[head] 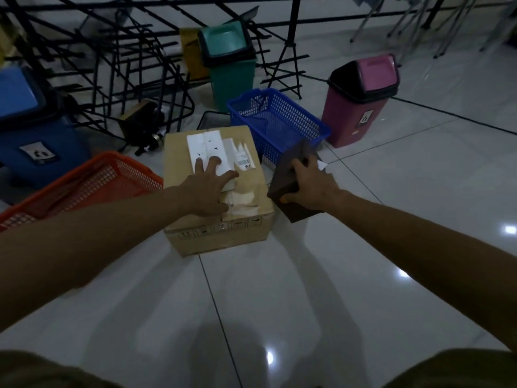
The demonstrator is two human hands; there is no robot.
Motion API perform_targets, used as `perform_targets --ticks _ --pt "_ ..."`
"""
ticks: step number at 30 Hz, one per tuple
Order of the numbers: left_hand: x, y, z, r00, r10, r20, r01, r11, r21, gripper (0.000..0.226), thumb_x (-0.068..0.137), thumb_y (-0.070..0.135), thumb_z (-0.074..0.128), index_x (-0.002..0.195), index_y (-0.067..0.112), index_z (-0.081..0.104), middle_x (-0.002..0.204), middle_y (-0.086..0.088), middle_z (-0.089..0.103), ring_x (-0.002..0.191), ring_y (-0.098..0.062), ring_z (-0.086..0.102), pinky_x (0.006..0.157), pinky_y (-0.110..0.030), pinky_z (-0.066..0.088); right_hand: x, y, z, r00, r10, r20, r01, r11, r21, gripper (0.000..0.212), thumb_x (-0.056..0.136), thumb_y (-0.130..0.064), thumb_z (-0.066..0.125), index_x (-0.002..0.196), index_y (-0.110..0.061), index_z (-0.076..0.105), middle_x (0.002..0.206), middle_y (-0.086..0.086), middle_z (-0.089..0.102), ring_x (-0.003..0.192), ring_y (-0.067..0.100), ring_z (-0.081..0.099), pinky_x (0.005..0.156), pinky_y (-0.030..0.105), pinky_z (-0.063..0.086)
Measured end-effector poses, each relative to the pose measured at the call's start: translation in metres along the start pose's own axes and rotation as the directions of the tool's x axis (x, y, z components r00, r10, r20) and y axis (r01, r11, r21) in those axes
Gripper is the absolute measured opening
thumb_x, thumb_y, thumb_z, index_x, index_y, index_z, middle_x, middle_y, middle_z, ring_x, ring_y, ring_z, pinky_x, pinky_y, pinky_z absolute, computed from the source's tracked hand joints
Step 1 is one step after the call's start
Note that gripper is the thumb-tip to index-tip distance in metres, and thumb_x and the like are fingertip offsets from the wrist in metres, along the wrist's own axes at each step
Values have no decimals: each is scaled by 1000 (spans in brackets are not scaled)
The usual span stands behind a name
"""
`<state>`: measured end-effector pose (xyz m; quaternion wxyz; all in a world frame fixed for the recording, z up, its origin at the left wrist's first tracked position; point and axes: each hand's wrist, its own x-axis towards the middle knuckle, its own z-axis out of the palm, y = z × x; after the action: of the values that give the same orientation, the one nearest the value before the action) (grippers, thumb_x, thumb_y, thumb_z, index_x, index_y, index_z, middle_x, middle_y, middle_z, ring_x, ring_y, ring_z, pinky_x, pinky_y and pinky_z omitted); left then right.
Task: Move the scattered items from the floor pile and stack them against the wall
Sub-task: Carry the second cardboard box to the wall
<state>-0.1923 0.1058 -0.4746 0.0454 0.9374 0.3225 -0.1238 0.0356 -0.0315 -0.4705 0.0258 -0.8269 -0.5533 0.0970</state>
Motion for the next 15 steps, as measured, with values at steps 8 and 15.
perform_targets --ticks 8,15 --pt "-8 -1 12 984 136 -118 -121 984 128 85 80 37 65 148 38 14 149 -12 5 137 -46 9 97 -56 44 -4 17 3 976 -179 128 216 885 -412 86 72 -51 75 141 -23 32 147 19 22 123 43 43 102 59 35" --pt "2 31 8 966 218 -135 -196 968 159 82 86 25 64 149 37 13 152 -14 4 140 -46 8 101 -56 41 -35 13 42 946 -98 309 256 811 -525 81 82 -38 71 148 -24 26 152 21 16 128 46 39 104 61 33"
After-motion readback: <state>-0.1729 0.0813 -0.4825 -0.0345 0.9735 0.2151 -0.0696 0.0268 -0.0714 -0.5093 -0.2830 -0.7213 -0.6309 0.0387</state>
